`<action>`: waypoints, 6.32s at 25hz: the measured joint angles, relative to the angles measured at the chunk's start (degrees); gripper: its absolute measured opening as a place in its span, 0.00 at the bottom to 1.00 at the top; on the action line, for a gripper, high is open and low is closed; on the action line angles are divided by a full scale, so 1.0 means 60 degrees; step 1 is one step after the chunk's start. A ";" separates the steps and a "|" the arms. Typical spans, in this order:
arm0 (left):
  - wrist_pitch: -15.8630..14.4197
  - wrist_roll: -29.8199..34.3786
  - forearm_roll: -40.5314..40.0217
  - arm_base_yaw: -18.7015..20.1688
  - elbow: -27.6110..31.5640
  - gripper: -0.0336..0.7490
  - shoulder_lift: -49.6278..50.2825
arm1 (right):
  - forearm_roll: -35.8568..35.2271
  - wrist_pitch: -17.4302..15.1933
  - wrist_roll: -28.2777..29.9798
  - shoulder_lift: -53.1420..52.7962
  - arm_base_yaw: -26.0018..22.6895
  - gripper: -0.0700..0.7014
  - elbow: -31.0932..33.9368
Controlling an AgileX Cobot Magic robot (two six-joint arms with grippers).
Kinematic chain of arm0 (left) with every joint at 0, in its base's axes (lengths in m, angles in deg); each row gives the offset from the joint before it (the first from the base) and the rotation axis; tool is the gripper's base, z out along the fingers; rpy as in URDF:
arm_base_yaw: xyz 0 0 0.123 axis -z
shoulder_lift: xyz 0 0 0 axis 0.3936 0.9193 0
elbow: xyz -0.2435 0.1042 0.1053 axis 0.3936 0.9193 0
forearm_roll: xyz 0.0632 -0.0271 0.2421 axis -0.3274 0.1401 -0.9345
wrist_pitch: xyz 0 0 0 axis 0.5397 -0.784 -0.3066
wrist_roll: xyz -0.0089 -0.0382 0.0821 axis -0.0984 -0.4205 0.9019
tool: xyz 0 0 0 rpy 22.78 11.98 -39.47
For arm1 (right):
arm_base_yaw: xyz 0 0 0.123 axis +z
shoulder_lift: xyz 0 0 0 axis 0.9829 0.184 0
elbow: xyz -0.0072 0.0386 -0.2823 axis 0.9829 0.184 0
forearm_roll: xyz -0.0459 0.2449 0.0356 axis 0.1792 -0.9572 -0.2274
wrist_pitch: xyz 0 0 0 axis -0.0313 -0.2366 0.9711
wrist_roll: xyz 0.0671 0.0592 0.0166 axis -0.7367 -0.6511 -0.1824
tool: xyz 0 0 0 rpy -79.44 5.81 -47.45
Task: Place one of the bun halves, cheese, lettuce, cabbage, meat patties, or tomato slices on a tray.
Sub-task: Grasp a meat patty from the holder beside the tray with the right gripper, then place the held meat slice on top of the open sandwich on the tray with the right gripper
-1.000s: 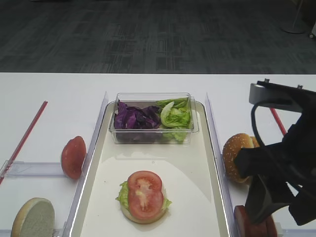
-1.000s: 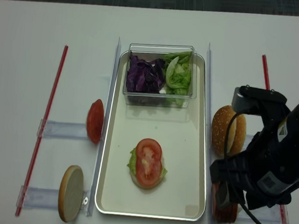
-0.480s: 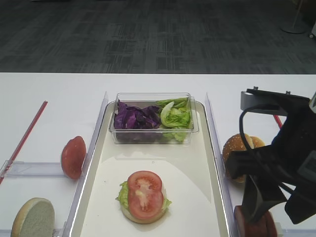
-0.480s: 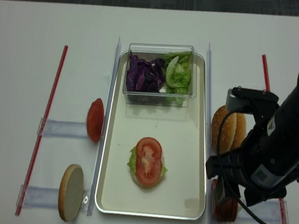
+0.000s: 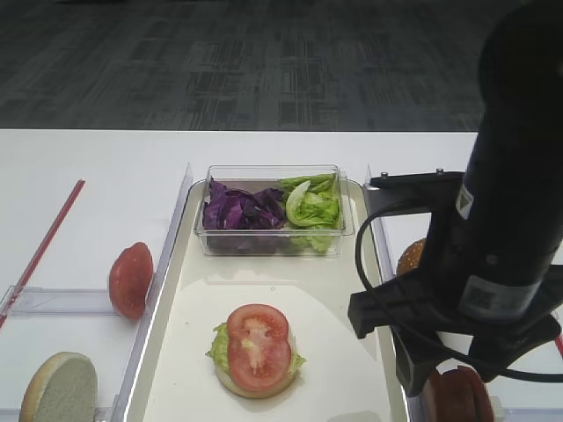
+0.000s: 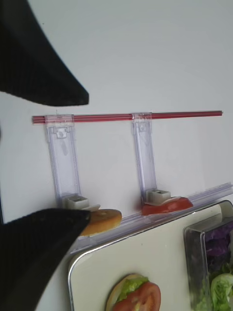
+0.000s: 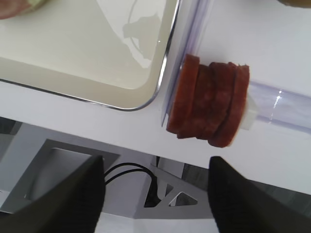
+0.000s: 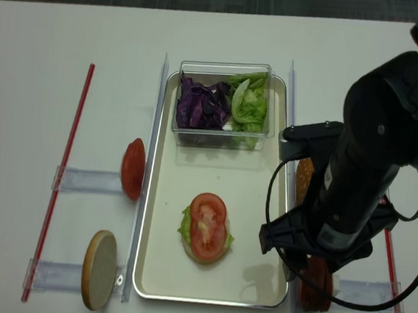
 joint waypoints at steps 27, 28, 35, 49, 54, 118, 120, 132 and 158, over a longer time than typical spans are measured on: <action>0.0000 0.0000 0.0000 0.0000 0.0000 0.60 0.0000 | 0.0604 0.0969 -0.0663 0.1832 0.0021 0.47 -0.0035; 0.0000 0.0000 0.0000 0.0000 0.0000 0.60 0.0000 | 0.0604 0.0969 -0.0663 0.1926 0.0021 0.47 -0.0035; 0.0000 0.0000 0.0000 0.0000 0.0000 0.60 0.0000 | 0.0604 0.0923 -0.0663 0.2077 0.0021 0.43 -0.0078; 0.0000 0.0000 0.0000 0.0000 0.0000 0.60 0.0000 | 0.0813 0.0800 -0.0474 0.1810 0.0021 0.25 -0.0091; 0.0000 0.0000 0.0000 0.0000 0.0000 0.60 0.0000 | 0.0677 0.0800 -0.0474 0.1434 0.0021 0.25 -0.0091; 0.0000 0.0000 0.0000 0.0000 0.0000 0.60 0.0000 | -0.8518 0.2288 0.9191 0.2242 -0.1850 0.25 -0.0053; 0.0000 0.0000 0.0000 0.0000 0.0000 0.60 0.0000 | -0.8803 0.2123 0.9642 0.2484 -0.1850 0.25 -0.0053; 0.0000 0.0000 0.0000 0.0000 0.0000 0.60 0.0000 | -1.0091 0.1717 1.1420 0.3318 -0.2118 0.25 -0.0053; 0.0000 0.0000 0.0000 0.0000 0.0000 0.60 0.0000 | -1.1366 0.0470 1.3224 0.4907 -0.3016 0.25 -0.0085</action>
